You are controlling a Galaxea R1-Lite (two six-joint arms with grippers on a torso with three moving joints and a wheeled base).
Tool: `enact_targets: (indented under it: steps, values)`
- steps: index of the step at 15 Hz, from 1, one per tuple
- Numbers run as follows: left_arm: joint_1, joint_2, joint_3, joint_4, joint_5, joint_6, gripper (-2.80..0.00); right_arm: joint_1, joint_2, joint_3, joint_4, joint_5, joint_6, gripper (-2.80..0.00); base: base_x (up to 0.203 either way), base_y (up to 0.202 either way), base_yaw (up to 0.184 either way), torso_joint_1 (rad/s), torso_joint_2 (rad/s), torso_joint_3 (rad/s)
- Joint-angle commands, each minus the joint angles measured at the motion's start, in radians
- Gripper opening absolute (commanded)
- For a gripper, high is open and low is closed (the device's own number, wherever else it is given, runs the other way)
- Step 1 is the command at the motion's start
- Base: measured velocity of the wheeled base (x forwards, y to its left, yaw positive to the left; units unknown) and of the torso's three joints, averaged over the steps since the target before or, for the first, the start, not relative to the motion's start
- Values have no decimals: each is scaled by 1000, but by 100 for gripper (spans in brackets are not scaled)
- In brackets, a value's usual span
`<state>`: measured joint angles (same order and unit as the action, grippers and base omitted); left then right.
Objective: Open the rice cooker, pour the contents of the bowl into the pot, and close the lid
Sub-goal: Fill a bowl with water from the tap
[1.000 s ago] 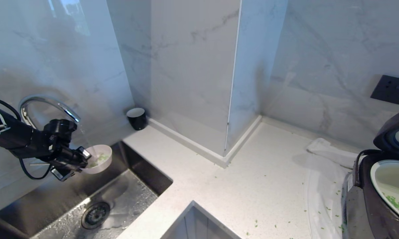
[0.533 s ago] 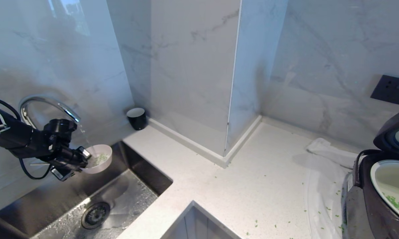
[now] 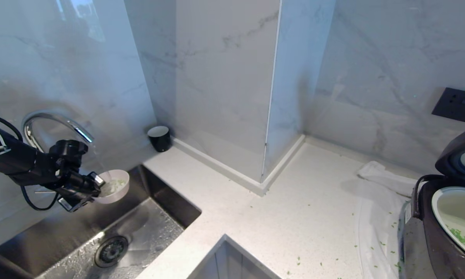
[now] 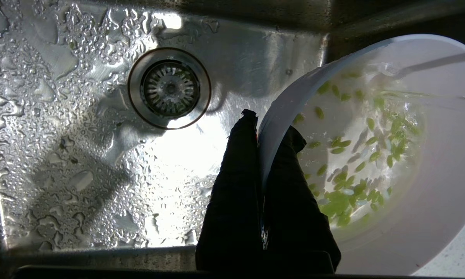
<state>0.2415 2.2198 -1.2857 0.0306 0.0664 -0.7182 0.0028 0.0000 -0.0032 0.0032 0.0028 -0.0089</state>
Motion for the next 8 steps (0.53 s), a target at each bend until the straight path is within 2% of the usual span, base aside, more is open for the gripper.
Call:
enact_targets:
  steps: [1, 8]
  values:
    - [-1, -5, -11, 1, 1, -5, -280, 0, 1, 0, 0, 0, 0, -280, 0, 0, 0, 0, 0, 0]
    - [-1, -6, -21, 2, 1, -9, -280, 0, 0, 0, 0, 0, 0, -280, 0, 0, 0, 0, 0, 0]
